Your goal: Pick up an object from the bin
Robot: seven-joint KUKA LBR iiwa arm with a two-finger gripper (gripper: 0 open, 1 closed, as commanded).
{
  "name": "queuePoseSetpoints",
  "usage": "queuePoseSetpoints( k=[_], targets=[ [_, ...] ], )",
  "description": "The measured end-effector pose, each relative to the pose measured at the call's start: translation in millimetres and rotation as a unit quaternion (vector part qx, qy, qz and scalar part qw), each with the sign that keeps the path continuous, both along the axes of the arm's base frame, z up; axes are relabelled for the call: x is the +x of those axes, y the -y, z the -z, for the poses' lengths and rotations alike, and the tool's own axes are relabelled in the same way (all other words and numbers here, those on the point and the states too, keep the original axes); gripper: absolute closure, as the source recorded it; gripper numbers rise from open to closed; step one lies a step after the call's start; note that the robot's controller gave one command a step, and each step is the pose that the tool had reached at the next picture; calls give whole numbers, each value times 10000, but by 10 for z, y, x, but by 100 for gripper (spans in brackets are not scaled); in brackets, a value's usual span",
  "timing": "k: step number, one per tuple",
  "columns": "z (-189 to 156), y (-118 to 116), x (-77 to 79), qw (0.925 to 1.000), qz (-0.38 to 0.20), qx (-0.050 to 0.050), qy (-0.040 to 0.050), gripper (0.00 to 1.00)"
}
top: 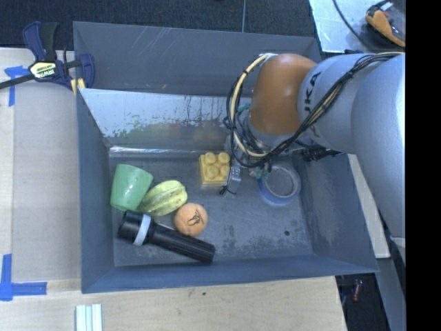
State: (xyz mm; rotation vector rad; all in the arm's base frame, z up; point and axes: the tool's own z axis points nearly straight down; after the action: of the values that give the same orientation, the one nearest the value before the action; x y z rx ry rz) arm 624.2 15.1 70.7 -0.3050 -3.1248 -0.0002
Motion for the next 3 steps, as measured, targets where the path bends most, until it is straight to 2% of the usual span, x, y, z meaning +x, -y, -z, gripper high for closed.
queuePoseSetpoints(
  k=[1, 2, 3],
  targets=[
    [-444, -7, -51, 9902, 1395, 6, 99, 0],
    [-292, -155, -270, 9986, 526, 2, 7, 0],
    [8, -178, -197, 9879, 1548, 3, 75, 0]
  ],
)
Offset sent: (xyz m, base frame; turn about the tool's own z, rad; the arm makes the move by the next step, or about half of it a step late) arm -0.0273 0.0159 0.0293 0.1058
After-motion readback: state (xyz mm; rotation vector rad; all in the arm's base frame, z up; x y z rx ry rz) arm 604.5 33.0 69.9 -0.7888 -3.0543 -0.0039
